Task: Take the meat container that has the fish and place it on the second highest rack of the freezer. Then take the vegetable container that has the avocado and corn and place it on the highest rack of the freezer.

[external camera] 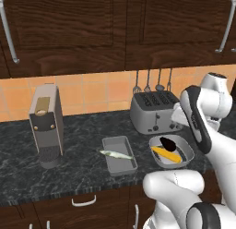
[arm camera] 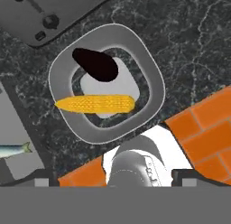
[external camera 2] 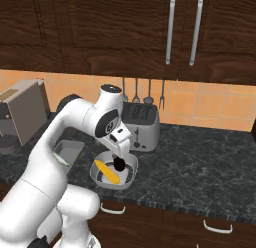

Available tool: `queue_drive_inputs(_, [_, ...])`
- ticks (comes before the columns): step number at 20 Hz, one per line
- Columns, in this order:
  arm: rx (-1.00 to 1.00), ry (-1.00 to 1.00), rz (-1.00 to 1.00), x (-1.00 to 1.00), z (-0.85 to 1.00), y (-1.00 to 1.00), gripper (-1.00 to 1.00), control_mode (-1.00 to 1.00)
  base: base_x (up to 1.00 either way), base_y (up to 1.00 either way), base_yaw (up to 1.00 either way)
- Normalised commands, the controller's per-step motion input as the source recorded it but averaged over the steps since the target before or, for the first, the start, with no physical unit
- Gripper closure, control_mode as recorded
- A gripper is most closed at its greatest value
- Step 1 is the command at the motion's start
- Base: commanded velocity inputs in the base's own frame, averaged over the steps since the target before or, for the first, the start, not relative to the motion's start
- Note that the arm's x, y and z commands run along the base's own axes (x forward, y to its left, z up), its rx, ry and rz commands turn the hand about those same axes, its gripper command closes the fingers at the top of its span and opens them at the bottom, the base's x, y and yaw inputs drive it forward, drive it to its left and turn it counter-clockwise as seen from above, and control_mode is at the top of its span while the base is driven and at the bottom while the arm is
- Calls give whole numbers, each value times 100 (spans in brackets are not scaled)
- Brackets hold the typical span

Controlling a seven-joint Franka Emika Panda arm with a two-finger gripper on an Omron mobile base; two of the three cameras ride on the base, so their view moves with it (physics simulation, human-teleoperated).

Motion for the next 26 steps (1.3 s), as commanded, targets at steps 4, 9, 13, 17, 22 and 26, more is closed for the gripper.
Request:
queue_drive_inputs(4, [6, 12, -29, 1, -68, -45, -100, -100, 0, 0, 0])
queue_drive_inputs(9, [5, 7, -24, 10, -69, -32, -100, -100, 0, 0, 0])
queue_drive_inputs(13, [3, 2, -16, 6, -73, -9, -100, -100, 0, 0, 0])
queue_drive_inputs(17, [1, 4, -14, 1, -70, 0, -100, -100, 0, 0, 0])
queue_drive_inputs(22, [0, 5, -11, 4, -57, 0, -100, -100, 0, 0, 0])
queue_drive_inputs(26, [2, 6, -4, 32, -39, -6, -100, -100, 0, 0, 0])
